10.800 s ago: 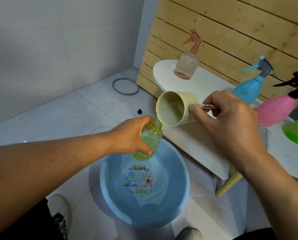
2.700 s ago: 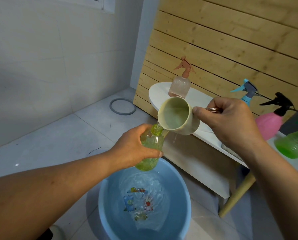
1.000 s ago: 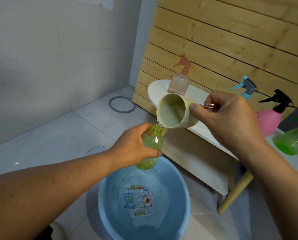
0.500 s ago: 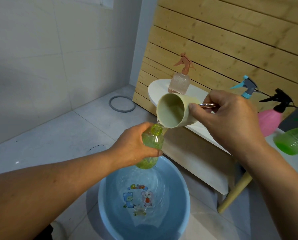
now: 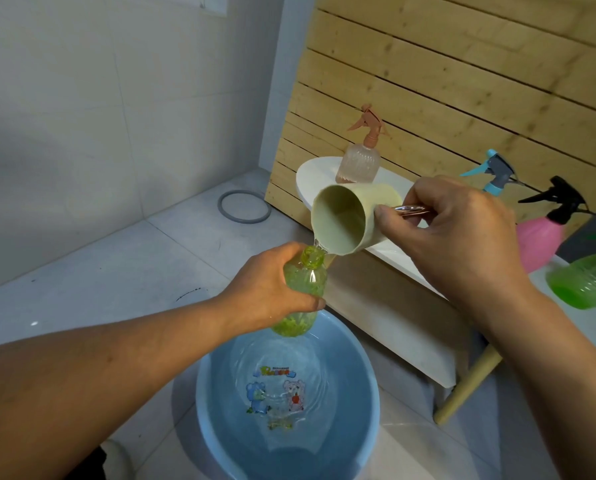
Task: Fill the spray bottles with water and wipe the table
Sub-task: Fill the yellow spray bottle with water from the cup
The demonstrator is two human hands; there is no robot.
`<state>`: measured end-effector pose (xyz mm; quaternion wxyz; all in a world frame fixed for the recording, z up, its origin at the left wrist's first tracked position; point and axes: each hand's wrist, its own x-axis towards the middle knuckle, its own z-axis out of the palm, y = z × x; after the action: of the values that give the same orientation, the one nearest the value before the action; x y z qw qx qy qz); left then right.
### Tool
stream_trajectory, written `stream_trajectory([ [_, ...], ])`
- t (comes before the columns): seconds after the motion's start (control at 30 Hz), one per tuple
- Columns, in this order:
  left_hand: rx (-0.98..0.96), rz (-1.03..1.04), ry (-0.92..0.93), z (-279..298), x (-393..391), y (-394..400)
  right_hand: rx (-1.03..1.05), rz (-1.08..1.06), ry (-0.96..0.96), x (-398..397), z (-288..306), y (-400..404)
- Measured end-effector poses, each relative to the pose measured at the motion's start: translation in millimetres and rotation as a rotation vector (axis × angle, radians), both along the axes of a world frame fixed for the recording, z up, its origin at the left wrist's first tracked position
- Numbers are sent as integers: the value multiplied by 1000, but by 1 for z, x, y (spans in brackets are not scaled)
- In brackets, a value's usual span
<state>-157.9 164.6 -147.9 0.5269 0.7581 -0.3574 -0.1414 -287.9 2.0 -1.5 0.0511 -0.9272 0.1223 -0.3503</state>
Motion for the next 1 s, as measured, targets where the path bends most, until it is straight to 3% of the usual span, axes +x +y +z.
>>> stream_trajectory([
  [1.0,17,22,-15,-2,1,-2,-369,84,-91,-3,-3,9],
])
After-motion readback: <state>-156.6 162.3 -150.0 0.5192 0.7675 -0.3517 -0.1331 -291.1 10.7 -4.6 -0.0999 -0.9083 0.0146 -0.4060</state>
